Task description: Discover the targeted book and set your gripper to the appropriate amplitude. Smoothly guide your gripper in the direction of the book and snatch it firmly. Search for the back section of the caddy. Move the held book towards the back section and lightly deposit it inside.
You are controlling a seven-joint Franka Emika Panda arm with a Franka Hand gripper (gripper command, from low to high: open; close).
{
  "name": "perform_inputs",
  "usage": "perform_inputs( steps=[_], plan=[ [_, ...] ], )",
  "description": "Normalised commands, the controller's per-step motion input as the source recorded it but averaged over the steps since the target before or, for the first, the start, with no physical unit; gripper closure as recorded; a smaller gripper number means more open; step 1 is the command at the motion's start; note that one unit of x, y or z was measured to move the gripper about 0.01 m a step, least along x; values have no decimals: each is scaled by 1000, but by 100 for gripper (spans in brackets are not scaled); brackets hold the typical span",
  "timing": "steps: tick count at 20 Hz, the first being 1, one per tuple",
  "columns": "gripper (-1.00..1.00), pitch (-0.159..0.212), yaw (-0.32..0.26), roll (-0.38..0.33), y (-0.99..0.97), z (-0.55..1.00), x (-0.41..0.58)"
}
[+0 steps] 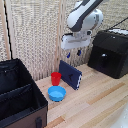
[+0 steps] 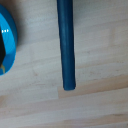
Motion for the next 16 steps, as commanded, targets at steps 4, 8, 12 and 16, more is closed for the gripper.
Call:
perform_inputs(
  steps=[4, 8, 12, 16],
  plan=[
    [-100, 33, -19, -9, -121, -314, 311],
    [-100, 76, 0, -16, -139, -295, 286],
    [-100, 92, 5, -46, -64, -291, 294],
    [-100, 35, 9, -63, -46, -235, 154]
  ],
)
